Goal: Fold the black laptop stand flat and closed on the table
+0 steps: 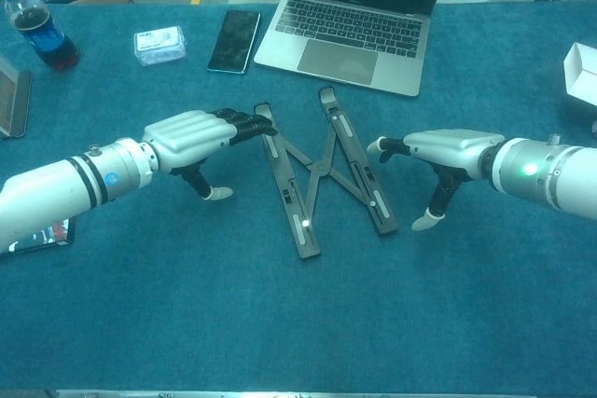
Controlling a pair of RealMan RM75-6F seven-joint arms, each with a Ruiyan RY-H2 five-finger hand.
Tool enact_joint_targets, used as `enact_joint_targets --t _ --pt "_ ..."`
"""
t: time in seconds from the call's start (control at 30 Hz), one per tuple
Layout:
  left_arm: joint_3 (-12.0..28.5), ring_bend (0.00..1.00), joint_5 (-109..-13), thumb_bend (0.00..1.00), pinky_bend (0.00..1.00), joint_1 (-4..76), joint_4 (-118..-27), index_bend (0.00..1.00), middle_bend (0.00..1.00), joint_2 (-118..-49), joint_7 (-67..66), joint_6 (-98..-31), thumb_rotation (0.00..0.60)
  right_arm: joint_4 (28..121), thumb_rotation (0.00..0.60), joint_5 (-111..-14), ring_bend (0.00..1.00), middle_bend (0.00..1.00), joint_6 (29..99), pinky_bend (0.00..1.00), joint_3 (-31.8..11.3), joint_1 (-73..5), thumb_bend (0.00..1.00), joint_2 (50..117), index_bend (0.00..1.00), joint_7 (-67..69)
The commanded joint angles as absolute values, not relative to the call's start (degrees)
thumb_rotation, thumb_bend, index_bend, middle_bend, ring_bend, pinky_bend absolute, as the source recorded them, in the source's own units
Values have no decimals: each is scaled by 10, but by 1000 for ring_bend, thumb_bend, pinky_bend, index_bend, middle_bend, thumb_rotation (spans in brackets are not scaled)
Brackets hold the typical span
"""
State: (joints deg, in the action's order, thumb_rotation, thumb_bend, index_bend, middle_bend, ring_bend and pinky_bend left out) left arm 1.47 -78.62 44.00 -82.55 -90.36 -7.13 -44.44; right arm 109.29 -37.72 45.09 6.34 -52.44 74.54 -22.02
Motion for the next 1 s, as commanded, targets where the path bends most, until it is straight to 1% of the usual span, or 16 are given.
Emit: enact_joint_targets --t 0.03,0.7,1.0 --pt "17 0 -784 280 0 441 -817 0 0 -913 -67 -446 600 1091 600 -380 0 133 452 92 65 -523 0 747 0 -219" --pt "20 0 -800 280 0 438 -761 0 0 -972 -13 -465 600 1077 600 -411 0 119 461 91 59 -505 0 769 0 -206" --pt "16 0 -811 280 0 437 -758 0 0 -969 -2 -473 600 1071 600 -414 0 119 456 91 57 -504 0 780 0 -206"
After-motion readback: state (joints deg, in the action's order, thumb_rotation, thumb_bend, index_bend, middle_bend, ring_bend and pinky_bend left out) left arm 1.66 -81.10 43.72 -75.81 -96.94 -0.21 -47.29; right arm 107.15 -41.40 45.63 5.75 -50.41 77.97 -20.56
